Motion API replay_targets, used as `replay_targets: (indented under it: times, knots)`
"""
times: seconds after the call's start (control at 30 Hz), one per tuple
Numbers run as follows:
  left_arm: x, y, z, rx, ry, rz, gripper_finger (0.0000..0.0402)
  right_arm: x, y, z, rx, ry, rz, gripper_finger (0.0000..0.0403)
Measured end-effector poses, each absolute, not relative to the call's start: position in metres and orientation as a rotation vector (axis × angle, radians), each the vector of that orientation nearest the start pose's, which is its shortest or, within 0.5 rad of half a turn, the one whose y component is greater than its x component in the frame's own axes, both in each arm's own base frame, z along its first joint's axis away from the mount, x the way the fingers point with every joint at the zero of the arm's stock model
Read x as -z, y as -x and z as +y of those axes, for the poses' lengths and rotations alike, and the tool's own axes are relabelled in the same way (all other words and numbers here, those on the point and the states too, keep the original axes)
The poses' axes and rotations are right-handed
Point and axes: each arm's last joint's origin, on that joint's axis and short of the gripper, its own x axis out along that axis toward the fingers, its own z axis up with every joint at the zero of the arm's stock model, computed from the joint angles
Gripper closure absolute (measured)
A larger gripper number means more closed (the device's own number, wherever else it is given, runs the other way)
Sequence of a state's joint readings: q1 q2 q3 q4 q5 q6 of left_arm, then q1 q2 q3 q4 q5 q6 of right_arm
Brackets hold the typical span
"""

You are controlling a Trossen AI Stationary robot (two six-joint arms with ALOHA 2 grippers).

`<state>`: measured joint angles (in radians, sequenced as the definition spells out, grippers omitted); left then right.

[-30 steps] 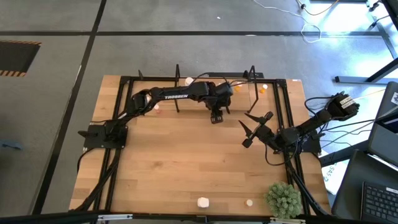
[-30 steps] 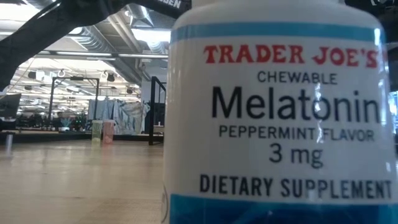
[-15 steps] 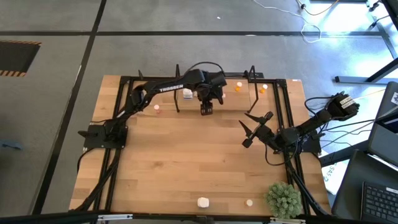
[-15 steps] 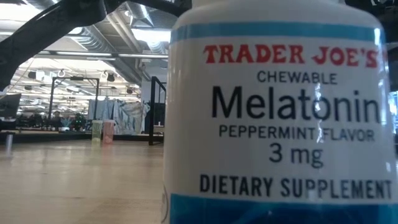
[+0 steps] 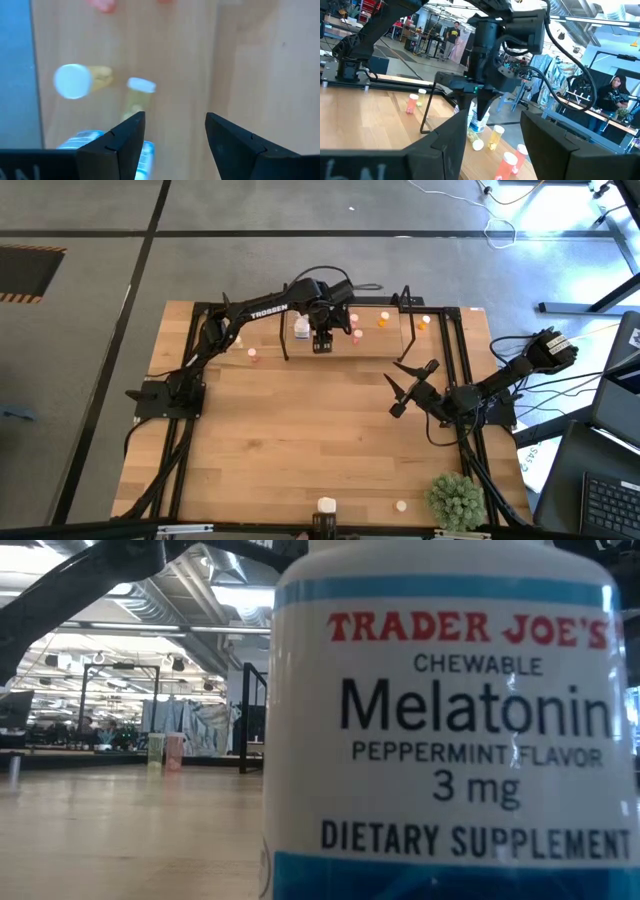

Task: Pick and place medicine bottles onto shelf by color
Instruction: Put the bottom yellow pill bottle on the shelf aligned with the other yellow pill bottle

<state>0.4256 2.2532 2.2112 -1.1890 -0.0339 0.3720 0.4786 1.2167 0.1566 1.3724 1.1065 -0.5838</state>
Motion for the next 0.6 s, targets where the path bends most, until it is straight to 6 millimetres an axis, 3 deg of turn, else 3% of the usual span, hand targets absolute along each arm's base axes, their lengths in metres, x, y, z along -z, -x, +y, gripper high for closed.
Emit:
replay_targets:
  times: [0.23,0.5,0.6]
  knots:
    - [-0.263,-0.420,0.213,-0.146,-0.112,1.232,0.0198,-0.191,-0.169,0.059,0.663,0.336,-0.034,0.0214]
    - [-0.221,-0.414,0.228,-0.094,-0.063,1.224,0.0198,-0.191,-0.169,0.058,0.680,0.333,-0.027,0.0215]
    - [-0.216,-0.414,0.231,-0.096,-0.070,1.212,0.0198,-0.191,-0.168,0.057,0.725,0.325,-0.008,0.0215]
